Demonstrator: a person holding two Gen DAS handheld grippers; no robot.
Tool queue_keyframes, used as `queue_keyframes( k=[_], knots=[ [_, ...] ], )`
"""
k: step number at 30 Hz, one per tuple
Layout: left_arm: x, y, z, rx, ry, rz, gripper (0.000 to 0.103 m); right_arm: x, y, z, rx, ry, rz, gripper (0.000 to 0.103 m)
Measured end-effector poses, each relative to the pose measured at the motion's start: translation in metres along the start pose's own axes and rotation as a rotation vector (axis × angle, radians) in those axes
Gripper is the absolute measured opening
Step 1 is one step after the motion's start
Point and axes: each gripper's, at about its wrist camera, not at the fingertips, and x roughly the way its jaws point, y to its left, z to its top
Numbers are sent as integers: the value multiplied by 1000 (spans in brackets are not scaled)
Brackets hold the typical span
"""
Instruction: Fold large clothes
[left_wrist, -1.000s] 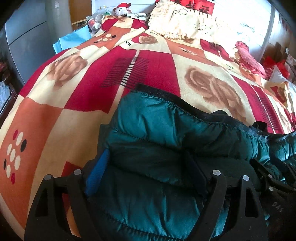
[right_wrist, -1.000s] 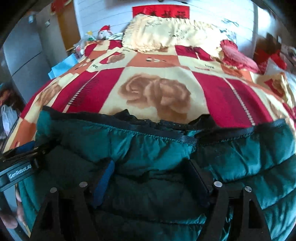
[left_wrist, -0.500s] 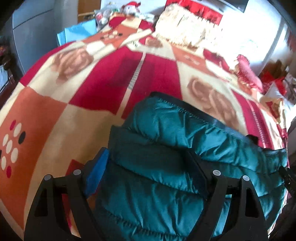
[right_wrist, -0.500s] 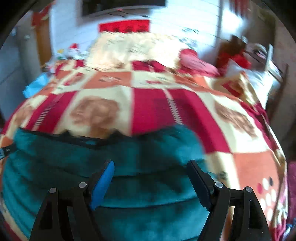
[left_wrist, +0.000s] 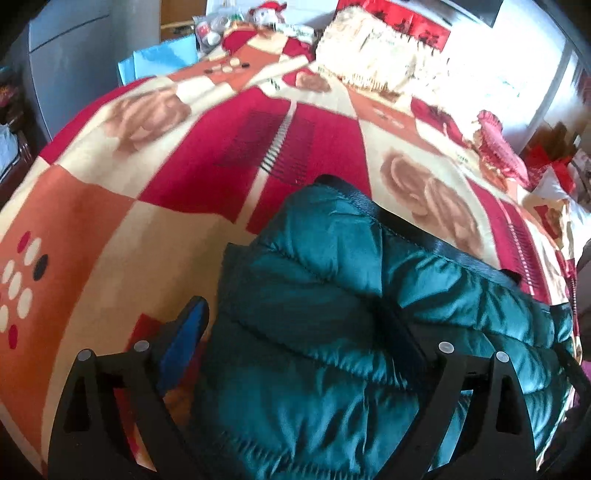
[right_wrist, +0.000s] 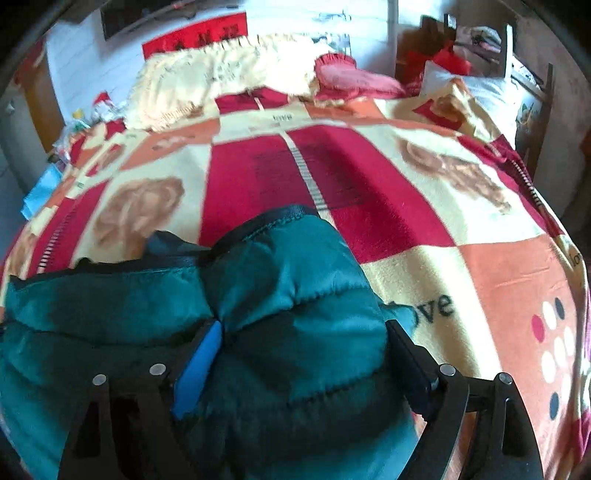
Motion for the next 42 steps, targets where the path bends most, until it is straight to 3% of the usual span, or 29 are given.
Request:
queue_keyframes(
  k=[8,15,22,25,28,37,42],
  knots=[
    [-64,6,-23,73,-94,-44,93,-80,14,-33,-82,-74,106,86],
    [-91,8,-54,130,-113,-58,93,-90,36,-68,-177,-60,85,86],
    [-80,3,-78,175,-66,-31,93,-65,37,-76,-151,-15,44,86],
    [-63,2,-87,193,-8,-1,94,-51,36,-76,-138,-10,17,95],
    [-60,7,-90,169,-1,-11,94,-46,32,-72,-100,-3,9,96],
    [-65,9,-93,173,-4,-9,94,-105,25,-86,-123,-61,49,93],
    [-65,8,-98,167,-6,-10,94,-111,29,-102,-142,-50,87,93]
  ],
)
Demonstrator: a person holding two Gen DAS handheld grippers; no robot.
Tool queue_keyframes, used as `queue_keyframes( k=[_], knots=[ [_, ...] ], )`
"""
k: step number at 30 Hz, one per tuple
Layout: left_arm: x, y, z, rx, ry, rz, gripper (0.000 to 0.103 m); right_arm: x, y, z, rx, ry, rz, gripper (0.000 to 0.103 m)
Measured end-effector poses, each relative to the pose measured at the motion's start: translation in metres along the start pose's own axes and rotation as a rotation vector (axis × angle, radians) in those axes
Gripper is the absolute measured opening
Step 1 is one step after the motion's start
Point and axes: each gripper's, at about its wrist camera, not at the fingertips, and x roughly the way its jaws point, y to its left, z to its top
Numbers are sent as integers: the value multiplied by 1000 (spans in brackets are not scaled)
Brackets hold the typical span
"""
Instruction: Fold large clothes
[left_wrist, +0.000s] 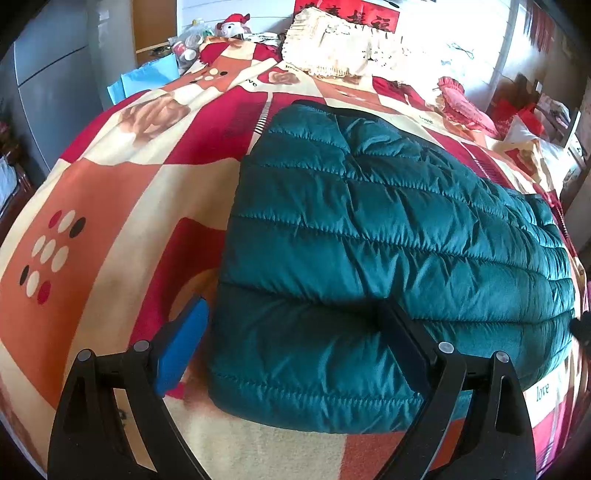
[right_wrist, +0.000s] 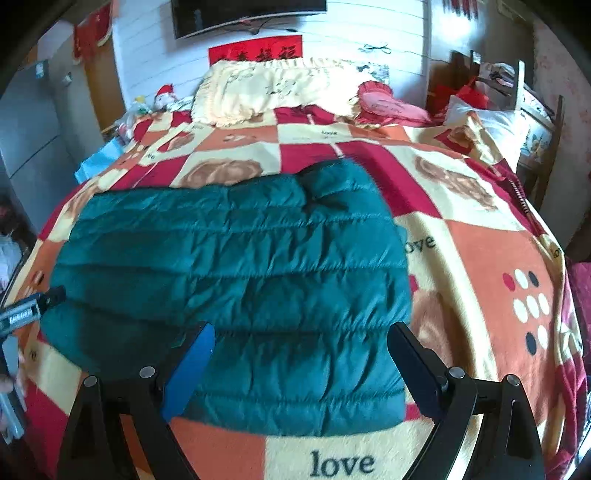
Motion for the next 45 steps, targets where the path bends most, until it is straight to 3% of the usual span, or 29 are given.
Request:
queue_keyframes(
  k=[9,13,18,22,25,28,34,38,45],
  knots=[
    [5,-3,-3,10,0,4,94,43,-4,-21,19,56,-8,94],
    [5,-1,-3,2,-1,1,94,30,-3,-19,8,64,-14,92],
    [5,-1,-3,-8,0,0,94,0,-16,-14,43,-24,-25,92],
    [6,2,-4,-30,1,-19,94,15,-34,-8,122,7,-49,92],
    [9,11,-1,-70,31,-76,94,46,-44,-9,191,93,-24,92],
    [8,22,4,-102,74,-151,94,48,-50,-9,244,96,20,92],
    [-2,44,14,-175,65,-265,94,27,-69,-4,259,46,62,93],
    [10,51,17,-231,103,-317,94,36,-86,-1,288,77,76,93],
    [37,52,19,-290,164,-402,94,59,-95,6,322,96,201,97]
  ],
)
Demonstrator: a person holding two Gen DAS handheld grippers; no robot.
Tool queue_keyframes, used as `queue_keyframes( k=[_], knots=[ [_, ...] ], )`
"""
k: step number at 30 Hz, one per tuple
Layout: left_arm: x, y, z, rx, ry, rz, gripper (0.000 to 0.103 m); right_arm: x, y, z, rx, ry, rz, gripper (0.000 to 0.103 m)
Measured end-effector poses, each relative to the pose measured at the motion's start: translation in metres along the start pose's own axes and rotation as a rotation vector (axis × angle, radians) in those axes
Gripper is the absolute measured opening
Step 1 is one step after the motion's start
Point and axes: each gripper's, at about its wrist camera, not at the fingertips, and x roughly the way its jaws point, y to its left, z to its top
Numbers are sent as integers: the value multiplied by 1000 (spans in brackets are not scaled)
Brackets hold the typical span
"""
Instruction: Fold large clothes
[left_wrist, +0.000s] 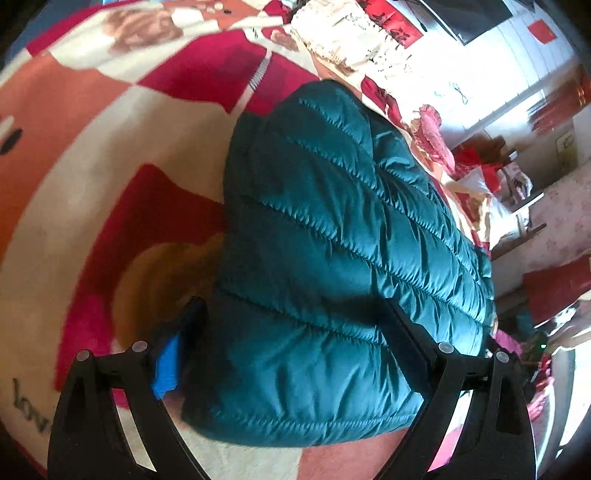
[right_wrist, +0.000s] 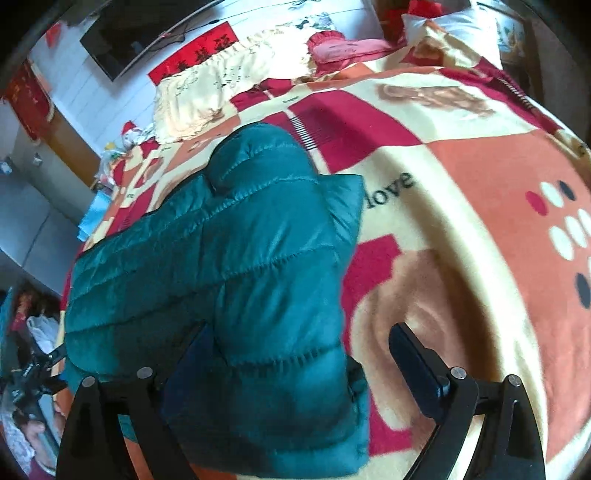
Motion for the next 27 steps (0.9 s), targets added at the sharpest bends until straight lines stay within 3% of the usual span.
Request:
queue_keyframes(
  k=[4,10,24,26,27],
  knots=[
    [9,1,4,-15,18,-22,99,16,1,5,-5,37,87,103],
    [18,-5,7,-11,24,-12,102,37,10,7,-19,64,179,103],
    [23,-7,0,-6,-9,4,103,47,19,7,1,51,163,103],
    [20,-8,-3,3,-5,-3,97,43,20,4,-4,33,159,96],
    [19,-8,-4,8,-8,-6,91,39,22,2,-13,20,152,87]
  ],
)
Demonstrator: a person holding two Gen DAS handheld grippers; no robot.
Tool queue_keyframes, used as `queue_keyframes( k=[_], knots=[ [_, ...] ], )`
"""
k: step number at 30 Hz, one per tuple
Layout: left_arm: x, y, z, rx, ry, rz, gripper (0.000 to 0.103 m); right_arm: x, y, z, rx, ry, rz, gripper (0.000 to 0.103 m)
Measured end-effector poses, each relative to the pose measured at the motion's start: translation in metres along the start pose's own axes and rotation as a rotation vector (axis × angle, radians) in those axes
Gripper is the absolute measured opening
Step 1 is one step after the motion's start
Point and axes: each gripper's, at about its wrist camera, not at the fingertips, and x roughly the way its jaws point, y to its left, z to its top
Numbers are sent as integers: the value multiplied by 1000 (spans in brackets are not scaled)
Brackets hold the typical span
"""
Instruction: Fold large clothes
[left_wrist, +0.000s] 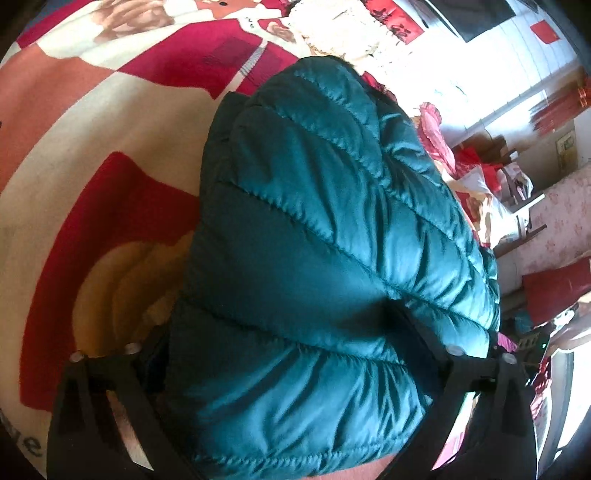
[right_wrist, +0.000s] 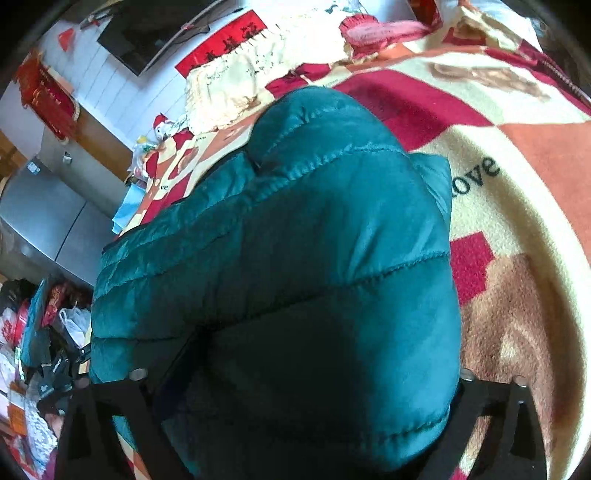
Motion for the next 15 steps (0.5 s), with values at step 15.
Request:
queue_keyframes(
  k=[15],
  knots=[
    [-68,-13,-38,71,5,-56,58,-70,30,-24,-59,-26,62,43]
  ],
)
